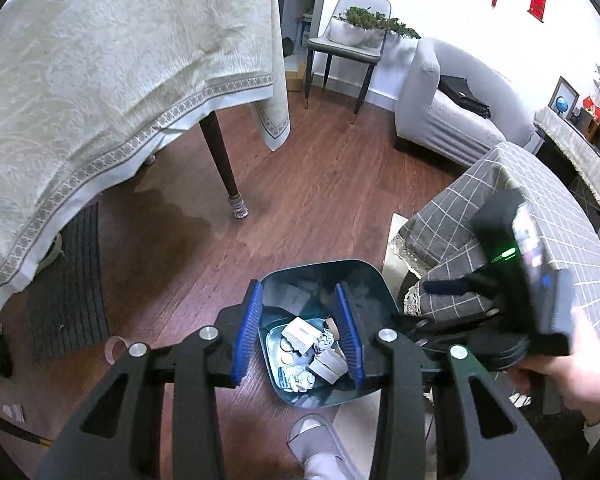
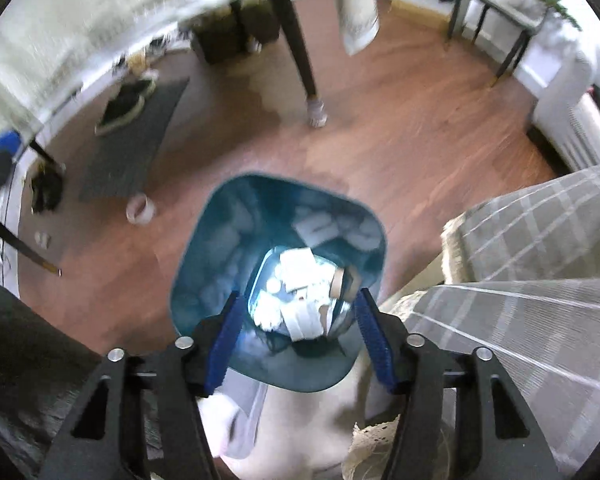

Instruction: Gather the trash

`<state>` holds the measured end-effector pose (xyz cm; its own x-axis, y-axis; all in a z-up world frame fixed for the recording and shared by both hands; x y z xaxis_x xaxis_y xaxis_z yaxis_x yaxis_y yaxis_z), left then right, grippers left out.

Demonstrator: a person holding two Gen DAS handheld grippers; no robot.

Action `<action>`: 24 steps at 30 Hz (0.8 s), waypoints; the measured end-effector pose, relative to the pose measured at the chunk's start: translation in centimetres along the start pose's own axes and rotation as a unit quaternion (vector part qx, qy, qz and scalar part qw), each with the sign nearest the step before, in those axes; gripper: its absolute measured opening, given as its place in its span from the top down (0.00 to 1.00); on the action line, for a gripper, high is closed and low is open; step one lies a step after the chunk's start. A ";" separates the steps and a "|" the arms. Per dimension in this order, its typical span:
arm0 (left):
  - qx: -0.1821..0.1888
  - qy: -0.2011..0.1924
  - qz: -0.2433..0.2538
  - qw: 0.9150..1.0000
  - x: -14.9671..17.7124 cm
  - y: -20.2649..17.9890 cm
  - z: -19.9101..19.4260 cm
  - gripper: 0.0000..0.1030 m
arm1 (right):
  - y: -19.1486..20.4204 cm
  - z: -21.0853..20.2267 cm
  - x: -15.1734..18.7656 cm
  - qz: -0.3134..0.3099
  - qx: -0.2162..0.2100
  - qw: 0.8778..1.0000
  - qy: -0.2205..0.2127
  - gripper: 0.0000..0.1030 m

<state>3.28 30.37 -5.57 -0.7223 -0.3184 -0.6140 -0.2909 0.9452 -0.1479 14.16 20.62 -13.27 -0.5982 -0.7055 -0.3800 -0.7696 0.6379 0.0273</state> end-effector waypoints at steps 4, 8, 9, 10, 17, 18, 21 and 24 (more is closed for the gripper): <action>-0.001 -0.020 0.006 1.000 -0.4 -0.6 -2.4 0.56 | -0.5 -5.4 -0.1 0.011 0.027 0.998 -0.061 0.47; -0.002 -0.048 0.018 0.999 -0.9 -1.7 -5.2 0.42 | -1.5 -11.0 0.9 0.022 0.073 0.989 -0.125 0.47; 0.000 -0.060 0.023 0.998 -1.0 -2.1 -6.2 0.37 | -2.1 -12.9 1.3 0.031 0.080 0.986 -0.145 0.47; 0.002 -0.068 0.028 0.997 -1.1 -2.5 -6.8 0.35 | -2.4 -14.1 1.7 0.037 0.086 0.983 -0.157 0.47; 0.008 -0.130 0.074 0.989 -0.8 -6.2 -11.7 0.11 | -5.0 -23.4 6.4 0.088 0.146 0.955 -0.242 0.25; 0.007 -0.139 0.082 0.987 -0.7 -6.6 -12.3 0.09 | -5.6 -24.7 7.4 0.100 0.151 0.950 -0.254 0.21; 0.001 -0.165 0.101 0.981 -0.4 -8.0 -13.8 0.07 | -6.6 -27.5 9.7 0.127 0.170 0.936 -0.281 0.16; 0.007 -0.176 0.100 0.979 -0.2 -9.1 -14.7 0.05 | -7.3 -29.7 12.0 0.141 0.190 0.924 -0.300 0.12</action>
<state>-3.14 20.77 7.33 -0.5030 -0.0840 -0.8602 -0.1547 0.9879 -0.0060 5.97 -1.64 9.44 -0.4440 -0.2693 -0.8546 -0.4002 0.9130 -0.0798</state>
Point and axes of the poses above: each gripper's, at about its wrist camera, not at the fingertips, and z roughly the way its jaws point, y to its left, x to its underside, the point moved 3 cm from there along z, roughly the way its jaws point, and after that the axes turned 2 degrees about x, right-handed, at the moved point
